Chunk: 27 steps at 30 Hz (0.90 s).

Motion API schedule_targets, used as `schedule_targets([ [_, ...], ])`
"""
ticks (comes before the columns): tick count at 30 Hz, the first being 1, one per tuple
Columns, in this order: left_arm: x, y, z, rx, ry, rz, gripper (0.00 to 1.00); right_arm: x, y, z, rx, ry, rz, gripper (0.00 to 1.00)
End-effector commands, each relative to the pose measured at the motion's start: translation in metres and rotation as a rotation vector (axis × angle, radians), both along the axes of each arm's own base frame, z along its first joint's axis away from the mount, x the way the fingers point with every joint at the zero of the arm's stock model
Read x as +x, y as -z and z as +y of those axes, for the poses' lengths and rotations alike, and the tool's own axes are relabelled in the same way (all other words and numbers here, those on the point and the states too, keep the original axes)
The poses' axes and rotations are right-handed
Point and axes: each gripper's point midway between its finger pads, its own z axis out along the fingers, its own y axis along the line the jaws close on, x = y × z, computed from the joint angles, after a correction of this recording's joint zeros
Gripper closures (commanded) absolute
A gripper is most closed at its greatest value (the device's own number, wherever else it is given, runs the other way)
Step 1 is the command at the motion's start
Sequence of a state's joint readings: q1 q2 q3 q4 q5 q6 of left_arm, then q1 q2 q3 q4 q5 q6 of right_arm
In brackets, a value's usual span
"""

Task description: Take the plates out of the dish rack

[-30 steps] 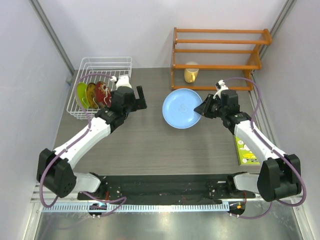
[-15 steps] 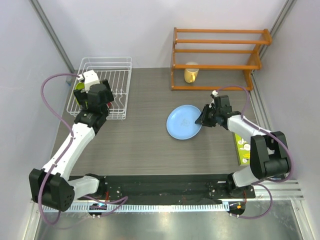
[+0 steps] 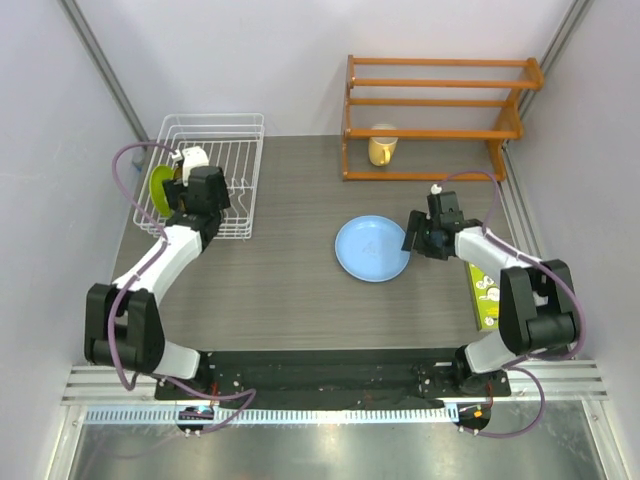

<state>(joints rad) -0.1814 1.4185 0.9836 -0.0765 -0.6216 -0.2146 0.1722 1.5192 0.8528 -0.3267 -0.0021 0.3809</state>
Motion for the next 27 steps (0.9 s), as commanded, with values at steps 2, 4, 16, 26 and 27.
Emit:
schedule_targets([
  [2, 0.041, -0.019, 0.008, 0.010, -0.025, -0.090, 0.11, 0.015, -0.065, -0.027, -0.117, 0.049, -0.170, 0.23],
  [4, 0.048, -0.009, 0.013, 0.012, -0.037, -0.066, 0.17, 0.015, -0.073, -0.027, -0.116, 0.053, -0.187, 0.23],
  [16, 0.083, 0.031, 0.024, -0.017, -0.052, -0.024, 0.54, 0.014, -0.094, -0.024, -0.100, 0.040, -0.227, 0.23],
  [26, 0.077, 0.000, 0.026, -0.003, -0.057, -0.075, 1.00, 0.015, -0.073, -0.021, -0.096, 0.031, -0.162, 0.23],
  [27, 0.075, -0.007, 0.029, 0.008, -0.063, -0.087, 1.00, 0.015, -0.072, -0.021, -0.095, 0.030, -0.160, 0.23],
])
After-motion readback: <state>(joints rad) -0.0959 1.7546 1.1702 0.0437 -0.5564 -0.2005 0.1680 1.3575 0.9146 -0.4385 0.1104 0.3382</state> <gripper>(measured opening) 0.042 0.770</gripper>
